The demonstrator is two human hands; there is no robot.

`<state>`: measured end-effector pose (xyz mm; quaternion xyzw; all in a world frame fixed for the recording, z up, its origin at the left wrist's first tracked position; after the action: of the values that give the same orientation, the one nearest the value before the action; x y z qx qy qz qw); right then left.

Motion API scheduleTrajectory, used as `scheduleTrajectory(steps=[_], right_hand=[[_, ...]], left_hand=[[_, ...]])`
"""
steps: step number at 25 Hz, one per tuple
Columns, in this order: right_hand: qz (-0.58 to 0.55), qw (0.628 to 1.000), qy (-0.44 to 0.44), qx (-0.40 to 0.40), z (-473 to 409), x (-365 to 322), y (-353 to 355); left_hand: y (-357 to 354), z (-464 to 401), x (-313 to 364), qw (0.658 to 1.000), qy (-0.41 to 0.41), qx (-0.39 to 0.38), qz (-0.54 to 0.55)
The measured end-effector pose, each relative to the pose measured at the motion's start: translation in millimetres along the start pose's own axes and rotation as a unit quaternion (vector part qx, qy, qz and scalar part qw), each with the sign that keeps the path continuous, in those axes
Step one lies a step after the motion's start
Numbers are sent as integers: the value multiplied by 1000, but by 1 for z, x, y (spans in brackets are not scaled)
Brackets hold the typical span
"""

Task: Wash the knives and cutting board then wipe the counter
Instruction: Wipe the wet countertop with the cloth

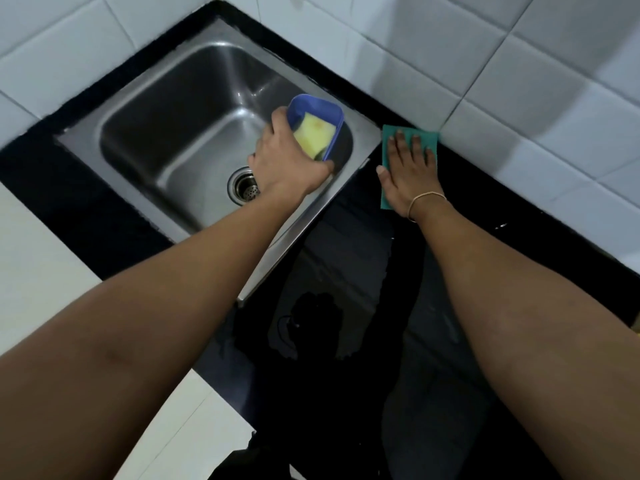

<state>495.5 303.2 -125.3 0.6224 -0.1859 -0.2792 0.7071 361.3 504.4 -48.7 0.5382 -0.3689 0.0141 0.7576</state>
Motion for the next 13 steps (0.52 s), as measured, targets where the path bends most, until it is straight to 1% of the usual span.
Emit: scheduleTrajectory(steps=[7,9,13], right_hand=[[5,998,68,-14,-2,-40,1],[12,996,85,-24,4,-56,-2],[9,995,100,-20,24,-86,-3]], left_hand=[[13,-1,1,1000,-11,7,7],[13,0,11,1000,-20,2,5],[2,7,43,998,-52,-22,-5]])
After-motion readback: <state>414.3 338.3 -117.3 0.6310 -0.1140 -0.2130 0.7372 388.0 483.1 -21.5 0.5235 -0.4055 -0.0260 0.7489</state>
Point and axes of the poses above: each hand's wrist, its own z-axis away from the middle knuckle, its own y-axis out of the back of the hand, x = y × z, the point moved 7 cm from there along -z, towards the middle knuckle, and after that the axes turned 14 degrees about y, right-handed, at the moved point
